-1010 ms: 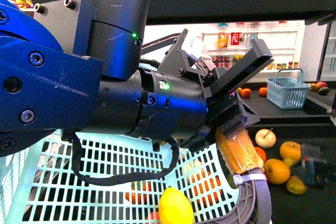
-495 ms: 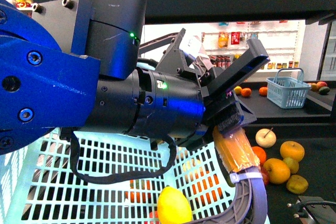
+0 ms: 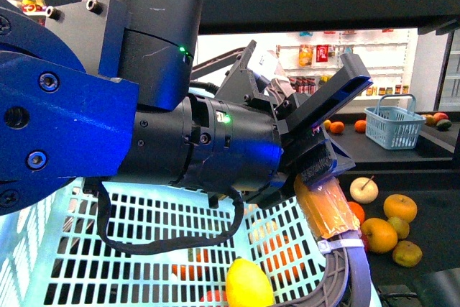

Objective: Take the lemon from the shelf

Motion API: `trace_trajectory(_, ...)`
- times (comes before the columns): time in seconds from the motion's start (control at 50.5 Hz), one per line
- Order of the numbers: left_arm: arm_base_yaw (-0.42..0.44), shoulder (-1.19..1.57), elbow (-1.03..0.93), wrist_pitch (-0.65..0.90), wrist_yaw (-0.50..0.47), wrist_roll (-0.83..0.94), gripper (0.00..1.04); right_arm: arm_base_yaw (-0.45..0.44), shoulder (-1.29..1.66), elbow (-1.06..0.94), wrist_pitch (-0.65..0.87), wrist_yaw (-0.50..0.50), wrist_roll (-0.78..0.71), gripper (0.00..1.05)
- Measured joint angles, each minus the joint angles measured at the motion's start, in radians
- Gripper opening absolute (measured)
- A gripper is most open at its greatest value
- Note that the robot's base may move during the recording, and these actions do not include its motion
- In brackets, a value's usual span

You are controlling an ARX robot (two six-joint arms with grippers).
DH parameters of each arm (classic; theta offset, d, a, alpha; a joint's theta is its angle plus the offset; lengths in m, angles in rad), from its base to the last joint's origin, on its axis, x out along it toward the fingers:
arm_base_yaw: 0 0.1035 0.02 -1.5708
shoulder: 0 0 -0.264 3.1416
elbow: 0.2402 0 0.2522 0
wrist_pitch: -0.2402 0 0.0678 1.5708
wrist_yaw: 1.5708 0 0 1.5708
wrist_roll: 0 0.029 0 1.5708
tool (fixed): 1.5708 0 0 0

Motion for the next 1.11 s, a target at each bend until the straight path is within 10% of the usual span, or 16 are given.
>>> trace_trajectory(1.108, 0.0, 0.0, 0.0, 0.0, -0.011, 0.002, 0.09, 0.09, 0.29, 0.381, -0.032, 0.163, -0.002, 0.97)
